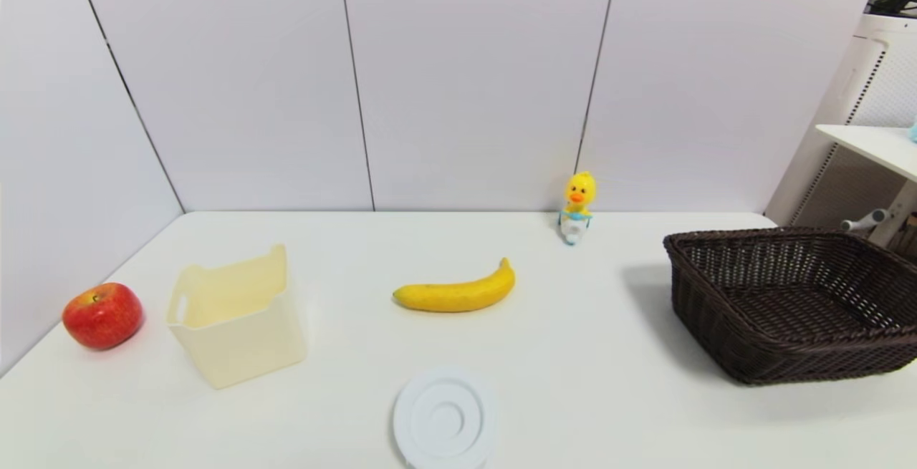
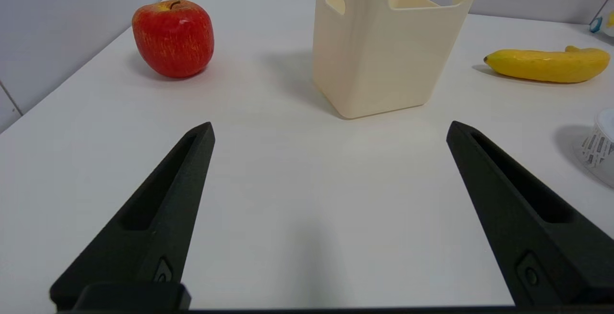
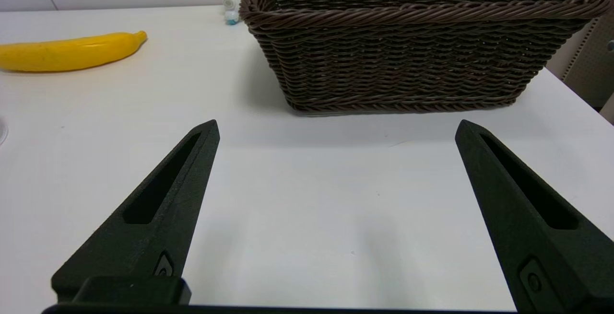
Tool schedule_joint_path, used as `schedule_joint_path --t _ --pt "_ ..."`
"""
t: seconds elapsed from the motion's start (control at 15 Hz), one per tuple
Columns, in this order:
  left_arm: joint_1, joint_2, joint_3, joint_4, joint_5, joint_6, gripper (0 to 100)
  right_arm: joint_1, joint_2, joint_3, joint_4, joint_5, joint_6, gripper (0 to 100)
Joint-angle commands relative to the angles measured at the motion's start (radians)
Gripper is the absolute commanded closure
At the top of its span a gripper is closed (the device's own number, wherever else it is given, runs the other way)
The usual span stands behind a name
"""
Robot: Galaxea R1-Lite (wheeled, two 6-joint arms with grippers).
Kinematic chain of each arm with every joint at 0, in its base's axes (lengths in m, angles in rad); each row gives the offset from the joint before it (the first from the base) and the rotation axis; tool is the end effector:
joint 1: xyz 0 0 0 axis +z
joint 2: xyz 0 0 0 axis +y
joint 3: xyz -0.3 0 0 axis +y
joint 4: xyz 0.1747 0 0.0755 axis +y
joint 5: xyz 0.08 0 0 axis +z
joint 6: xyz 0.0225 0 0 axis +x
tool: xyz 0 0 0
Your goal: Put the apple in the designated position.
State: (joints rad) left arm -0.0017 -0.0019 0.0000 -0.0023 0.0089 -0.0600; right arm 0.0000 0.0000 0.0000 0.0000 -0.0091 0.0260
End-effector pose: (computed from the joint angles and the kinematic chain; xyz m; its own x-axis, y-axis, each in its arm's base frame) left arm -0.0229 0.0002 0.0757 1.0000 0.0072 0.0042 -0.0069 0.9982 -0.0600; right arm -0.0228 -0.0002 0.0755 1.0000 -0.0091 0.0000 0.0091 0.9996 0.0260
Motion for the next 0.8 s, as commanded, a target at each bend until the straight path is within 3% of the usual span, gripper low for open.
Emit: schedule_joint_path --t 0.07,0.8 --pt "0.0 0.002 0.0 -0.001 0.0 0.0 0 0.0 0.002 0.0 -0.002 0.0 0.002 0" --pt "0.0 0.002 0.0 -0.001 0.0 0.0 0 0.0 0.0 0.0 -0.002 -0.006 0.011 0"
